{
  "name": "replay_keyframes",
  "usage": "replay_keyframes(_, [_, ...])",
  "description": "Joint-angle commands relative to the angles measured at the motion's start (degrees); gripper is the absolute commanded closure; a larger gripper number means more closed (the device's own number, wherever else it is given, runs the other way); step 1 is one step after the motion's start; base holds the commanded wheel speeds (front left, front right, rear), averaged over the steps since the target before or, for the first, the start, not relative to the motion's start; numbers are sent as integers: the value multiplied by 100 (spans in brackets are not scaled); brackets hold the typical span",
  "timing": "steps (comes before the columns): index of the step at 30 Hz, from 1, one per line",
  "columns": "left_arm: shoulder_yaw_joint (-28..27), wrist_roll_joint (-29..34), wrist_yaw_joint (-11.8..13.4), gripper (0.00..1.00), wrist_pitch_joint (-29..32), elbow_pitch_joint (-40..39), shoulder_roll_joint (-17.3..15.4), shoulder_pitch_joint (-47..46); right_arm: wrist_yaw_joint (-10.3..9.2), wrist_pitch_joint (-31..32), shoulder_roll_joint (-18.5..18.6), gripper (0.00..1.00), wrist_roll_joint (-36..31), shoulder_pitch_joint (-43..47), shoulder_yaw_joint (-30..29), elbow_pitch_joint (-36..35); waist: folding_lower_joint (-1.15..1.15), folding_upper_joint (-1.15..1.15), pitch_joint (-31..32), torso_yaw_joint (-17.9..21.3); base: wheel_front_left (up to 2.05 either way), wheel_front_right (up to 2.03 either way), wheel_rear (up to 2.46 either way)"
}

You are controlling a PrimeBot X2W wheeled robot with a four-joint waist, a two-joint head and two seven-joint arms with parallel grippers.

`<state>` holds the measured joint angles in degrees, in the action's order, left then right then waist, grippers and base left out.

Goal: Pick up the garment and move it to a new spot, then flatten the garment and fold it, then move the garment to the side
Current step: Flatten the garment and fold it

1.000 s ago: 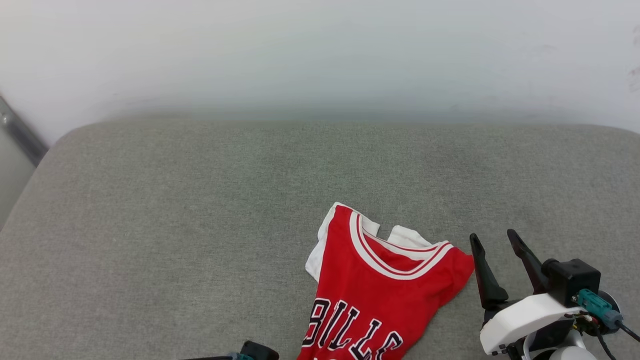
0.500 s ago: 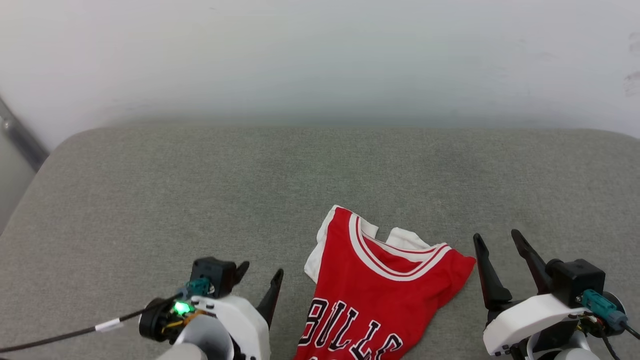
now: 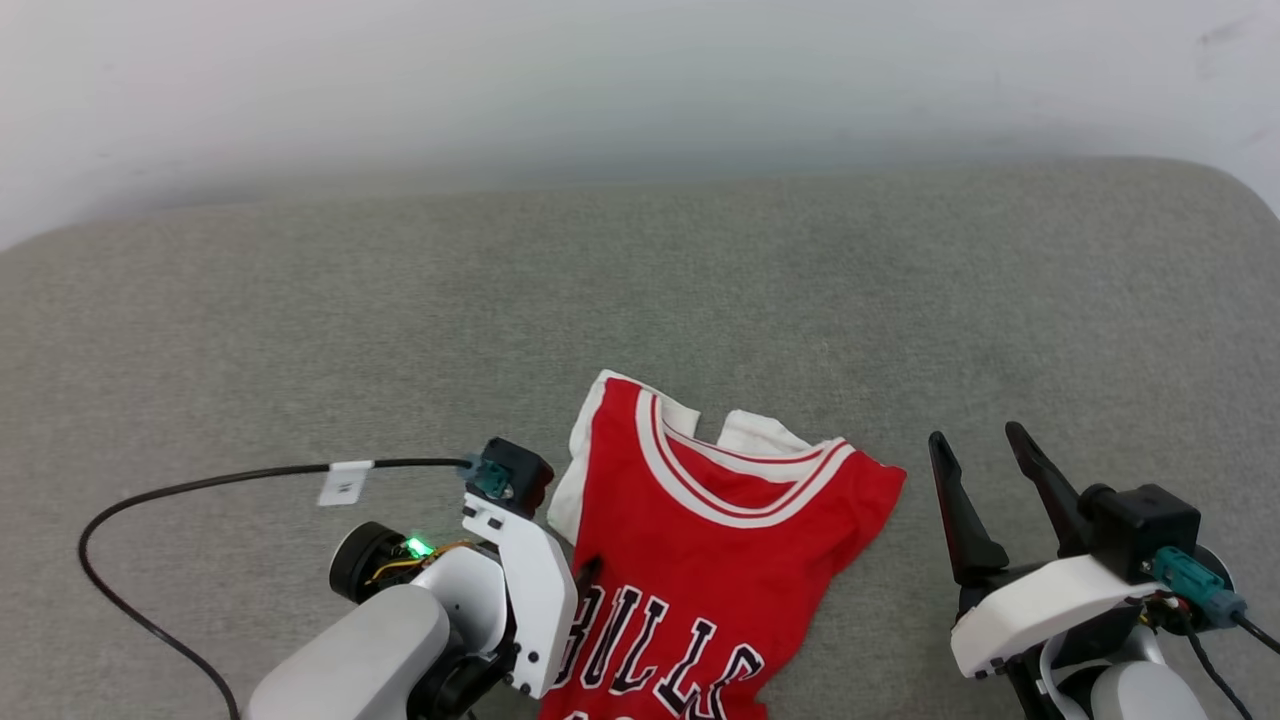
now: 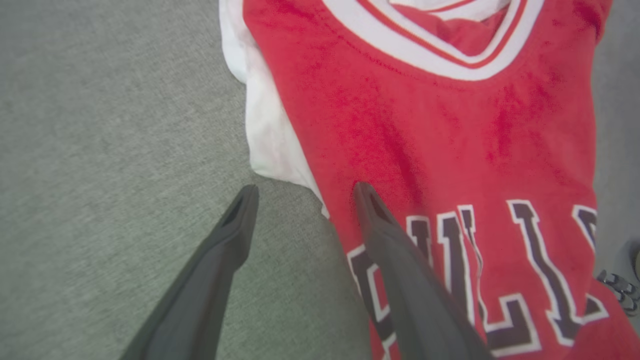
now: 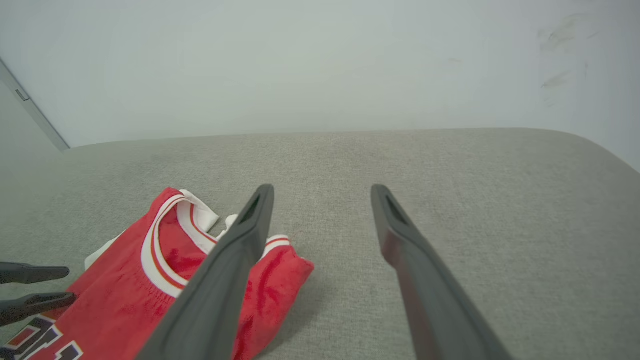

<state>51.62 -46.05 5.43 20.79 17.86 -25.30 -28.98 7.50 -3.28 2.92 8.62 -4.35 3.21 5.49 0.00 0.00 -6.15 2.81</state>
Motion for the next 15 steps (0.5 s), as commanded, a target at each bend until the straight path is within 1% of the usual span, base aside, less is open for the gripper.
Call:
replay_keyframes(1, [34,7,-28,0,84,57,-1,-61,-2,-36,-6,0,39,-80,14,-2,0,0,-128,125,0,0,0])
replay_keyframes(3, [155,-36,-105,0,358,249,29,-112,-2,-61,-6,0,56,-121,24,32,0,0,-199,184,0,0,0])
replay_keyframes(4, [215,-84,-151,4,516,345,47,-132,-2,-77,-7,0,62,-155,25,47,0,0,-225,210,0,0,0])
replay_keyframes(5, [279,-120,-197,29,692,457,51,-129,-2,-93,-6,0,63,-187,33,60,0,0,-252,230,0,0,0])
replay_keyframes(6, [350,-150,-224,57,843,568,66,-89,-2,-116,-6,0,67,-200,34,86,0,0,-266,243,0,0,0])
replay_keyframes(7, [417,-159,-242,69,976,650,78,-72,-2,-129,-7,0,68,-206,35,110,0,0,-277,253,0,0,0])
replay_keyframes(8, [463,-218,-290,92,1118,717,100,-46,-2,-133,-6,0,70,-213,32,129,0,0,-286,259,0,0,0])
replay_keyframes(9, [505,-294,-331,100,1258,777,129,-9,-2,-144,-6,0,65,-228,29,149,0,0,-292,260,0,0,0])
replay_keyframes(11, [586,-353,-393,100,1453,834,166,26,-2,-168,-6,0,67,-253,26,175,0,0,-291,257,0,0,0])
replay_keyframes(12, [582,-330,-382,100,1427,826,156,-3,-2,-174,-6,0,70,-265,29,191,0,0,-284,251,0,0,0])
replay_keyframes(15, [490,-59,-286,100,957,701,166,-256,-2,-182,-6,0,96,-270,26,229,0,0,-228,203,0,0,0])
